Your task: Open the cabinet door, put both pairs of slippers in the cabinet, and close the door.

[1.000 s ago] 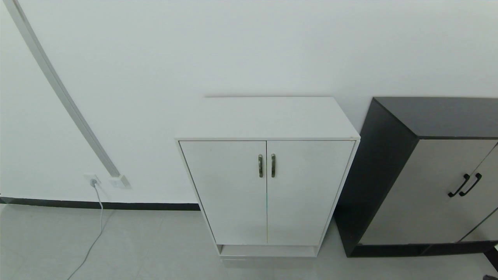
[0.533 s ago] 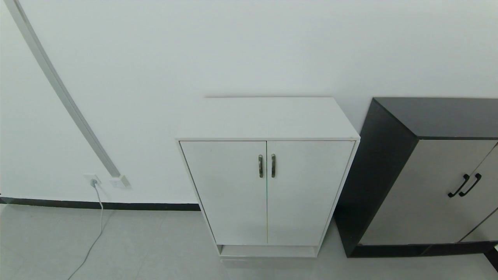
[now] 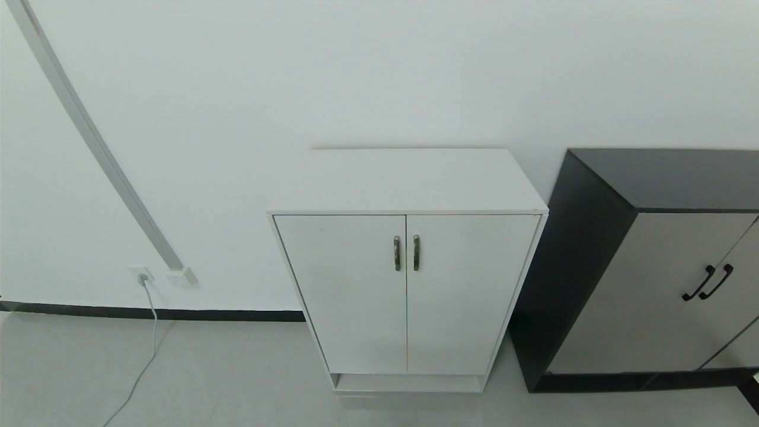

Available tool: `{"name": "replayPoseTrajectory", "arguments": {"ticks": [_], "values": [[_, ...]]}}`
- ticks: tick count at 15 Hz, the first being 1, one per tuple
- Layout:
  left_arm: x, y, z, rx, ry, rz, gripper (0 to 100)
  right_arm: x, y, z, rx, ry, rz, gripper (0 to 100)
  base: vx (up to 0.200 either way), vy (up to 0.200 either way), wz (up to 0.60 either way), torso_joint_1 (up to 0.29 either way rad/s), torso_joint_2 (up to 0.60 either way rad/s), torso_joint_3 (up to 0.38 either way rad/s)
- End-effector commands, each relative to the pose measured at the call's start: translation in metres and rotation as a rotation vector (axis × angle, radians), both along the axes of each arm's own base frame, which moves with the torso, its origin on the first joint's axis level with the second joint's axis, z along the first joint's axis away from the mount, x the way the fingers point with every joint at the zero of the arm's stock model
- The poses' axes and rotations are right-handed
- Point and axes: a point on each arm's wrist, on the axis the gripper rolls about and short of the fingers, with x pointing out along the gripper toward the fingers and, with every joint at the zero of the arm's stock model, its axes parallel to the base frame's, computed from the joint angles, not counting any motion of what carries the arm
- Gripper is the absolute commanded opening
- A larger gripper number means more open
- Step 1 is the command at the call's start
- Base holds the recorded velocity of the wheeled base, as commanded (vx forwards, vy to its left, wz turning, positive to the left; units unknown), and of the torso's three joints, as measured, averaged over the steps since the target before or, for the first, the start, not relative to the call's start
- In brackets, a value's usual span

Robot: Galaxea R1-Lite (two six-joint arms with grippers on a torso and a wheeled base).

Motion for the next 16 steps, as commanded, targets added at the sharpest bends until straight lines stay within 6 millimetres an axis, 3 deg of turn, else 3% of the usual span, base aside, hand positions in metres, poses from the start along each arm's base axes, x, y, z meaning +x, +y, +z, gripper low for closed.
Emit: {"name": "replayPoseTrajectory", "arguments": {"ticks": [1, 6, 9, 16], "values": [[0.000, 0.000, 0.000, 0.000, 0.002, 0.000, 0, -0.006, 0.000, -0.001, 0.007, -0.078, -0.076, 0, 0.000, 0.000, 0.00, 0.000, 0.00, 0.000], [0.000, 0.000, 0.000, 0.000, 0.002, 0.000, 0, -0.021, 0.000, -0.004, 0.025, -0.265, -0.110, 0, 0.000, 0.000, 0.00, 0.000, 0.00, 0.000], [0.000, 0.000, 0.000, 0.000, 0.002, 0.000, 0, -0.021, 0.000, -0.003, 0.119, -0.270, -0.129, 0, 0.000, 0.000, 0.00, 0.000, 0.00, 0.000], [0.000, 0.000, 0.000, 0.009, 0.002, 0.000, 0, -0.021, 0.000, -0.003, 0.107, -0.270, -0.126, 0, 0.000, 0.000, 0.00, 0.000, 0.00, 0.000]]}}
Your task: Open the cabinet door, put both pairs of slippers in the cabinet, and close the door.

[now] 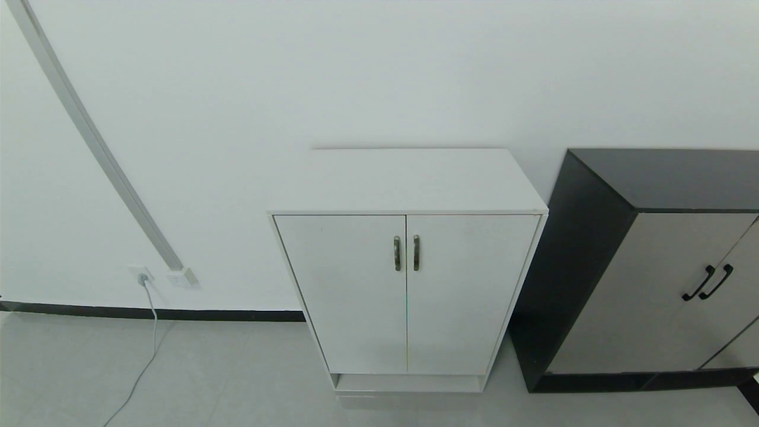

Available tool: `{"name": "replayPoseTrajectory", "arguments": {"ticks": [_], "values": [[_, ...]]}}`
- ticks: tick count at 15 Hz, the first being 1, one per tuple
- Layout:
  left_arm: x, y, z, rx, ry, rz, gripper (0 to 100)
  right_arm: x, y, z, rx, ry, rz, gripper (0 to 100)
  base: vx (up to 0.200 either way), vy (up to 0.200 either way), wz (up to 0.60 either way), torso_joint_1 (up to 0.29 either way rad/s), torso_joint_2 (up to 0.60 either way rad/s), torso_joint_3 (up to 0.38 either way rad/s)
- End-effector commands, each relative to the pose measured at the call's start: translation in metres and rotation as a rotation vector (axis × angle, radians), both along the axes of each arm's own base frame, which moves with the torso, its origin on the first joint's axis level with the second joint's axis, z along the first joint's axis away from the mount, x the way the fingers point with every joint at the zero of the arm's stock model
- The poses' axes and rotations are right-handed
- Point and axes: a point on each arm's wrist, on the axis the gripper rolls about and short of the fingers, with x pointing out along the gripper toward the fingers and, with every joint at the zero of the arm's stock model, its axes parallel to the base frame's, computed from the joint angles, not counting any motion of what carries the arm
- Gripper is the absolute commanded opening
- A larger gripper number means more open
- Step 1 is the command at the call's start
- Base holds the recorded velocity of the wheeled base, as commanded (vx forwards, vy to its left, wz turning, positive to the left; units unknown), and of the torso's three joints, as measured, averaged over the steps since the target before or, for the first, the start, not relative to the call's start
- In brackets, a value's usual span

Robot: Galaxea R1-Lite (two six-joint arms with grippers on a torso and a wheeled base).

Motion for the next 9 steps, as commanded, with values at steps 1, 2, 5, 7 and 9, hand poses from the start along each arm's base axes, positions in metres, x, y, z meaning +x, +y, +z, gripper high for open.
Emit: {"name": "replayPoseTrajectory", "arguments": {"ticks": [1, 2, 5, 7, 9], "values": [[0.0001, 0.0000, 0.0000, -0.001, 0.001, 0.000, 0, 0.0001, 0.0000, 0.0000, 0.000, 0.002, 0.001, 0, 0.000, 0.000, 0.00, 0.000, 0.00, 0.000], [0.0001, 0.0000, 0.0000, -0.001, 0.001, 0.000, 0, 0.0001, 0.0001, 0.0000, -0.003, 0.002, 0.004, 0, 0.000, 0.000, 0.00, 0.000, 0.00, 0.000], [0.0001, 0.0000, 0.0000, -0.001, 0.001, 0.000, 0, 0.0001, 0.0000, 0.0000, -0.002, 0.002, 0.002, 0, 0.000, 0.000, 0.00, 0.000, 0.00, 0.000], [0.0001, 0.0000, 0.0000, -0.001, 0.001, 0.000, 0, 0.0001, 0.0001, 0.0000, -0.005, 0.002, 0.004, 0, 0.000, 0.000, 0.00, 0.000, 0.00, 0.000], [0.0001, 0.0000, 0.0000, -0.001, 0.001, 0.000, 0, 0.0001, 0.0001, 0.0000, -0.005, 0.002, 0.004, 0, 0.000, 0.000, 0.00, 0.000, 0.00, 0.000]]}}
